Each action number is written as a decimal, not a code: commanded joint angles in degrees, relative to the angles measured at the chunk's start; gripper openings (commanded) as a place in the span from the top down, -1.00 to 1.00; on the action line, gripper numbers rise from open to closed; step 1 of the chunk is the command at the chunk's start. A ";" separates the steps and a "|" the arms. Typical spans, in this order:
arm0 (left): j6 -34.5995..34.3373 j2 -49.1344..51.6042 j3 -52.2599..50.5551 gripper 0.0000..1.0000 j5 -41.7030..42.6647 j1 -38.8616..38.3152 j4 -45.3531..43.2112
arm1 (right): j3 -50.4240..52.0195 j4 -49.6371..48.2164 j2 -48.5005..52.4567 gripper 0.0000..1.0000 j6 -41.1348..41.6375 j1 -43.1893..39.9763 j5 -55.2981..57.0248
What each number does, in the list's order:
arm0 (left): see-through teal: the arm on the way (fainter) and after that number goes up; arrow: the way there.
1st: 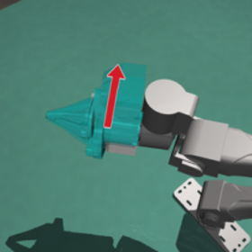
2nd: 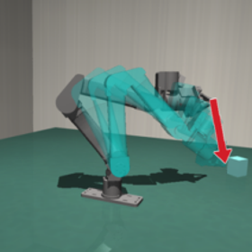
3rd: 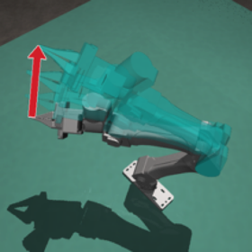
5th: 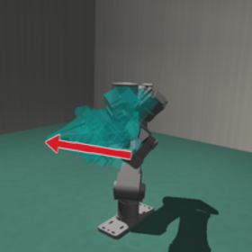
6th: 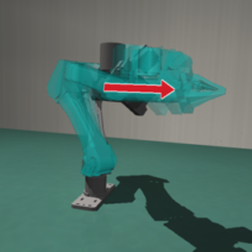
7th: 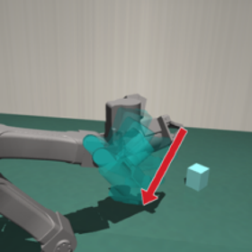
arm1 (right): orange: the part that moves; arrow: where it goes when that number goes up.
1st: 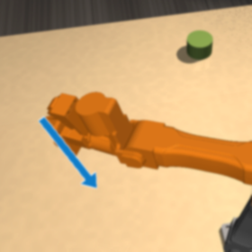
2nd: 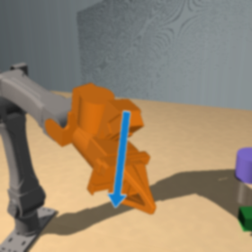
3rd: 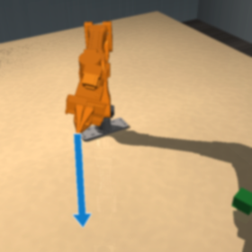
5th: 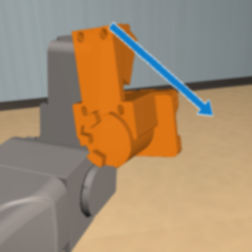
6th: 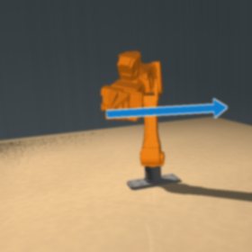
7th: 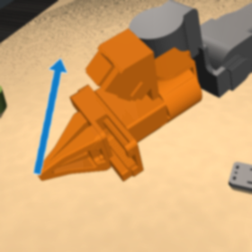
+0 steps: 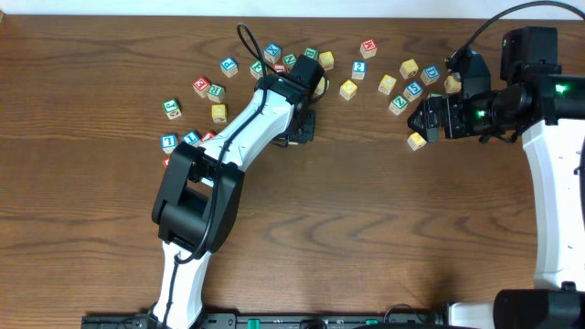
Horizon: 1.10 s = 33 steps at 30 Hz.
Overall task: Spell out AI2
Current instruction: 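Carry the A block forward and set it down at table center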
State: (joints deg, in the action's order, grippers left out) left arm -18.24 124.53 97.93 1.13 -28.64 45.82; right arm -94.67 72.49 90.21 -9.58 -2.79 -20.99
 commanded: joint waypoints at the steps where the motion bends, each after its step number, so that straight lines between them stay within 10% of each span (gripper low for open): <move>1: -0.94 0.66 -0.72 0.41 -0.70 -0.44 0.00 | -0.90 0.20 -0.09 -0.98 -0.79 -0.55 0.09; 33: -2.01 0.66 -5.35 0.21 -0.70 -0.48 -3.10 | -0.90 0.20 -0.09 -0.99 -0.79 -0.55 0.09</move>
State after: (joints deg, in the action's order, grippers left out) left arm -19.57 124.53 93.03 1.13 -28.99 42.65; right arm -94.67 72.55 90.21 -9.58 -2.79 -20.99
